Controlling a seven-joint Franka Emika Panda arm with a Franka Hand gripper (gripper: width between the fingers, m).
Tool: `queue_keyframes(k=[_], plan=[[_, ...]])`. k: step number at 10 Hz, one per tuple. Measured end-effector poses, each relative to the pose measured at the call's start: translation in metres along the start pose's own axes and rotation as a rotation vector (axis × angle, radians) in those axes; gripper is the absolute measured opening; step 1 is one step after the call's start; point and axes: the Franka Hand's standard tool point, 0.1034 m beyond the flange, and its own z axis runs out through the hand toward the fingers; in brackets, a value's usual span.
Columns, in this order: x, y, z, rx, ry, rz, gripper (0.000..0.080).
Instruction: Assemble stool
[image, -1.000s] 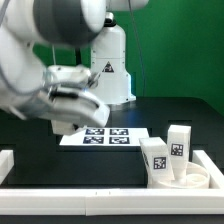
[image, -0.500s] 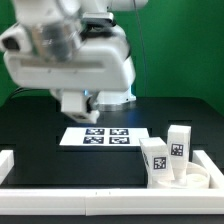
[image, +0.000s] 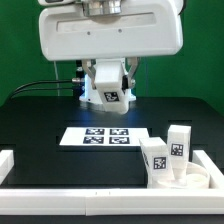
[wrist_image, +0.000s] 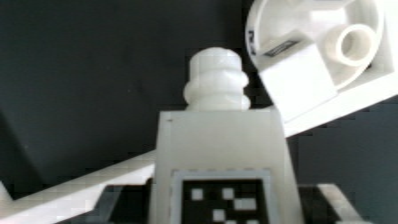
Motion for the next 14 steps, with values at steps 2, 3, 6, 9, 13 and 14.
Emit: queue_keyframes(k=[2, 3, 6, 9, 13, 14], plan=[[-0.003, -0.030, -0.001, -0.049, 0.118, -0.036, 0.0330], [-0.002, -0.053, -0.003, -0.040, 0.192, -0.086, 0.0330], [-0.011, -0.103, 0.009, -0.029, 0.325, -0.187, 0.0330], [-0.016, -0.102, 0.014, -0.010, 0.368, -0.188, 0.0330], [-0.021, -0.123, 0.049, -0.007, 0.485, -0.305, 0.0330], [-0.019, -0.119, 0.051, -0.012, 0.486, -0.300, 0.0330]])
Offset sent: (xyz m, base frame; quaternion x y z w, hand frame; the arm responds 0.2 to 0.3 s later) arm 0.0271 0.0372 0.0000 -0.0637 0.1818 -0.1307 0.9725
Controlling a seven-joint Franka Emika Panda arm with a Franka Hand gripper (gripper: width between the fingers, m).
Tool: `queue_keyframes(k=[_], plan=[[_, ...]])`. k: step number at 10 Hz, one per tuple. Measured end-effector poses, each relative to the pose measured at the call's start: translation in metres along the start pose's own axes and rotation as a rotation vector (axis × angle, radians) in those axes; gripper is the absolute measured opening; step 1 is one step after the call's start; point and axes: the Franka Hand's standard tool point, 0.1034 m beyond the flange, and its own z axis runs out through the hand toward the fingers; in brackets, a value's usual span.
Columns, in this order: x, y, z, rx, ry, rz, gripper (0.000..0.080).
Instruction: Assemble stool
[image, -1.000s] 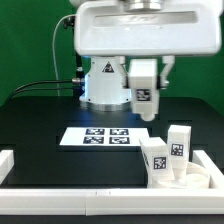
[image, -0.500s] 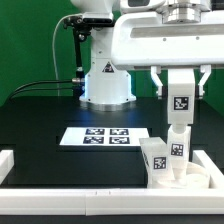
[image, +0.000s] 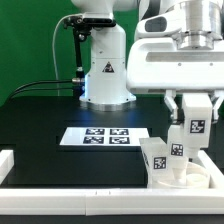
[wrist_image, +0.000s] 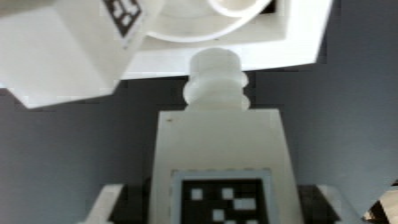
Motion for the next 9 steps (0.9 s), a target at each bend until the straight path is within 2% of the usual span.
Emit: queue_keyframes(k=[3, 5, 9], plan=[[-0.001, -0.002, 0.001, 0.003, 0.009, -0.008, 0.0330], [-0.015, -0.004, 0.012, -0.001, 0.029, -0.008, 0.0330], [-0.028, -0.011, 0.023, -0.010, 0.021, 0.010, 0.0330]])
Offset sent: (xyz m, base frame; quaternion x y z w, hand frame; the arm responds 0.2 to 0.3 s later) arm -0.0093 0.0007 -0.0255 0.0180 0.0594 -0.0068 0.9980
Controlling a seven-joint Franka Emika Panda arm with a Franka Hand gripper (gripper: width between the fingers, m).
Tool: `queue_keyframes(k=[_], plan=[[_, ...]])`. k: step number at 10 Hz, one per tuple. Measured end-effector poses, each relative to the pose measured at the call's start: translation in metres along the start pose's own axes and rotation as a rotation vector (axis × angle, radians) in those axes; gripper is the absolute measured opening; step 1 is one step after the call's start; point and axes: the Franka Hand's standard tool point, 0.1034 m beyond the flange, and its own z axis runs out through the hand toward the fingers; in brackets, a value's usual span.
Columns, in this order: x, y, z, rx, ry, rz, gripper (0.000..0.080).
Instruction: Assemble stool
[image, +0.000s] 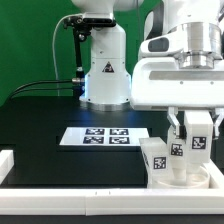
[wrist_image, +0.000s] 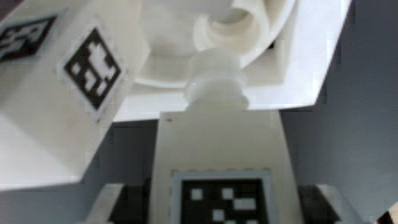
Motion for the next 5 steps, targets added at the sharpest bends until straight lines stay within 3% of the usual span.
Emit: queue_keyframes(k=[5], plan=[[-0.0121, -0.0046, 0.0089, -0.005, -0.015, 0.007, 0.0330]])
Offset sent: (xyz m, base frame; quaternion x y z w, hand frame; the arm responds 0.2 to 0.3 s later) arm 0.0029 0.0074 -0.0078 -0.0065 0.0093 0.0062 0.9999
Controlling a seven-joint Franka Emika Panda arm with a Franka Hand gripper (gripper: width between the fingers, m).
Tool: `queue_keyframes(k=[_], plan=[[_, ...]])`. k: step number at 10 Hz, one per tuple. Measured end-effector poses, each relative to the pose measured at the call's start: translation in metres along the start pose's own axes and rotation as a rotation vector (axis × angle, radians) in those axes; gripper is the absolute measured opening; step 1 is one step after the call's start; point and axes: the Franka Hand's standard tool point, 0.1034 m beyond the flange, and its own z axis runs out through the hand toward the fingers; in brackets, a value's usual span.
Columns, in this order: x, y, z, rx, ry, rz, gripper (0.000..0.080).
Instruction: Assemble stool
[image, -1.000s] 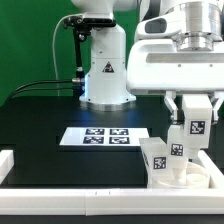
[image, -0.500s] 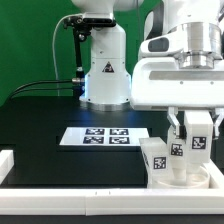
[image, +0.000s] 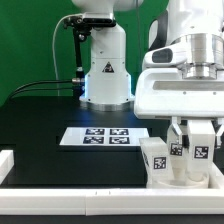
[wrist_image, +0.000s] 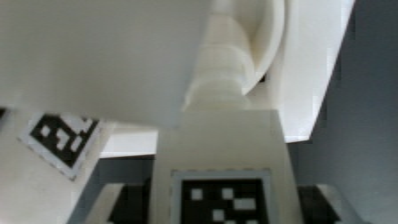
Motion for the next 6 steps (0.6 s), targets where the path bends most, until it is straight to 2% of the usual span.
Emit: queue_keyframes(k=[2, 5, 6], plan=[[-0.0071, -0.0060, 0.0035, 0.001, -0.008, 0.004, 0.0330], [-0.0068, -0.0051, 0.0040, 0.000, 0.019, 0.006, 0.0330], [-0.0067, -0.0051, 0.0041, 0.000, 0.019, -0.001, 0.0374]])
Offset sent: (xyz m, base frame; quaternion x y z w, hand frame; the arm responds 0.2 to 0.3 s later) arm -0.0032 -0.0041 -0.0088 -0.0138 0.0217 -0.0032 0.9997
